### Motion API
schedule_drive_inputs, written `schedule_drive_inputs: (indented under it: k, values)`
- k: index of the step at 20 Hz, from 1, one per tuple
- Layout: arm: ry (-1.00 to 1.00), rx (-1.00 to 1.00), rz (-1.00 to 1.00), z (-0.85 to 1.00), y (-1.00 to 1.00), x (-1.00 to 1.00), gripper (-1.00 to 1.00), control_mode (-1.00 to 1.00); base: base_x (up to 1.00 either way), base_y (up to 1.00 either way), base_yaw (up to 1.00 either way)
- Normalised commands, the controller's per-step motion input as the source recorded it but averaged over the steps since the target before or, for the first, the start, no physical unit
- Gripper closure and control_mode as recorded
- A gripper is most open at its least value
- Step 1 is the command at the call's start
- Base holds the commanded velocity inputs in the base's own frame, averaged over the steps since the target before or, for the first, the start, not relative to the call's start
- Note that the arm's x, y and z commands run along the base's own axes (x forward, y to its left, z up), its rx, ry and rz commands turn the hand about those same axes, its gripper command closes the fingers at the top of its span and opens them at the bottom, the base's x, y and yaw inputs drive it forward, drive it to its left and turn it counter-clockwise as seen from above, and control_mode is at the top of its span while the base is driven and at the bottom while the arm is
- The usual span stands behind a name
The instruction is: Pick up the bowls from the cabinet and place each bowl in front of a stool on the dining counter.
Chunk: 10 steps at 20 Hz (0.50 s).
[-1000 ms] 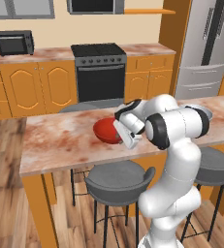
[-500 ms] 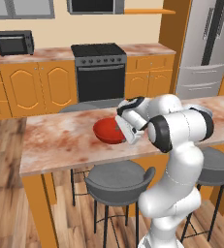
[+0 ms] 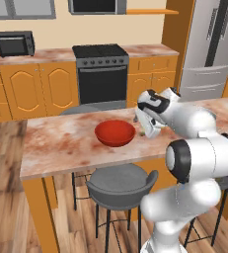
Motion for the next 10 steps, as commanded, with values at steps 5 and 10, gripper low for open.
schedule_drive_inputs:
  k: [5, 10]
  values:
    - [0.0, 0.0, -0.23, 0.66, -0.75, -1.0, -1.0, -1.0, 0.0, 0.0, 0.0]
    - [0.01, 0.0, -0.23, 0.78, -0.53, -1.0, -1.0, -1.0, 0.0, 0.0, 0.0]
